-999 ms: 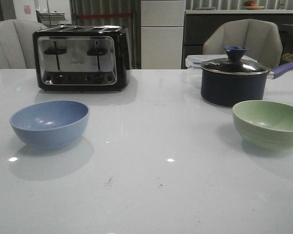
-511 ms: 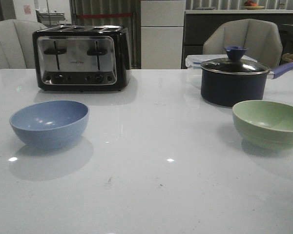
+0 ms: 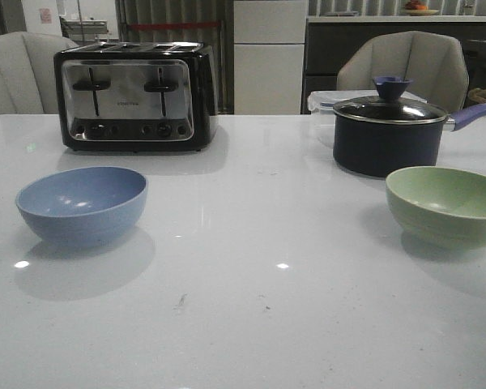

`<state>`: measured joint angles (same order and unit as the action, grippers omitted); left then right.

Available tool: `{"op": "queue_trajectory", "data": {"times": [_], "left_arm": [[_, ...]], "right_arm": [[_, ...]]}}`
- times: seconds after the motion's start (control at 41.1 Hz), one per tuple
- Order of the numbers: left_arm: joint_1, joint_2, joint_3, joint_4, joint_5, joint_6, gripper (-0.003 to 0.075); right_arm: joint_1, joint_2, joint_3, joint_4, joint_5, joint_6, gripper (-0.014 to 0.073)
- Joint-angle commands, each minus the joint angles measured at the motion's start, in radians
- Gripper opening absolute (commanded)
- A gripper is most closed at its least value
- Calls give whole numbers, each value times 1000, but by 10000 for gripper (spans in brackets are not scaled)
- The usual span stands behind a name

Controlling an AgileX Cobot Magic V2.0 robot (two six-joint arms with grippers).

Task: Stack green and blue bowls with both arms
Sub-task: 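Grasp the pale green bowl's rim with the right gripper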

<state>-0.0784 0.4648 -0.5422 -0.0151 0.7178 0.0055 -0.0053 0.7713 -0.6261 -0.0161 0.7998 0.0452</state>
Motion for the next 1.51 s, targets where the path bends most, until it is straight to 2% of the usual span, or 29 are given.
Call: {"op": "queue_trajectory", "data": {"times": [0.0, 0.195, 0.463, 0.682, 0.999, 1.315, 1.486], "left_arm": [[0, 14, -29, -7, -70, 5, 564], [0, 14, -29, -7, -70, 5, 531], [0, 14, -29, -7, -70, 5, 473], [0, 14, -29, -7, -70, 5, 454], [0, 14, -29, -7, -70, 5, 454], [0, 14, -29, -7, -70, 5, 454], [0, 14, -29, -7, -70, 5, 454]], "right_arm": [[-3, 56, -43, -9, -74, 4, 526], [-3, 230, -126, 7, -83, 28, 523], [-20, 527, -343, 64, -58, 21, 523], [-82, 749, -505, 177, -36, -101, 523], [-92, 982, -654, 179, -38, -133, 511], [-92, 1062, -694, 179, -44, -135, 205], [-92, 1058, -694, 179, -38, -135, 76]]}}
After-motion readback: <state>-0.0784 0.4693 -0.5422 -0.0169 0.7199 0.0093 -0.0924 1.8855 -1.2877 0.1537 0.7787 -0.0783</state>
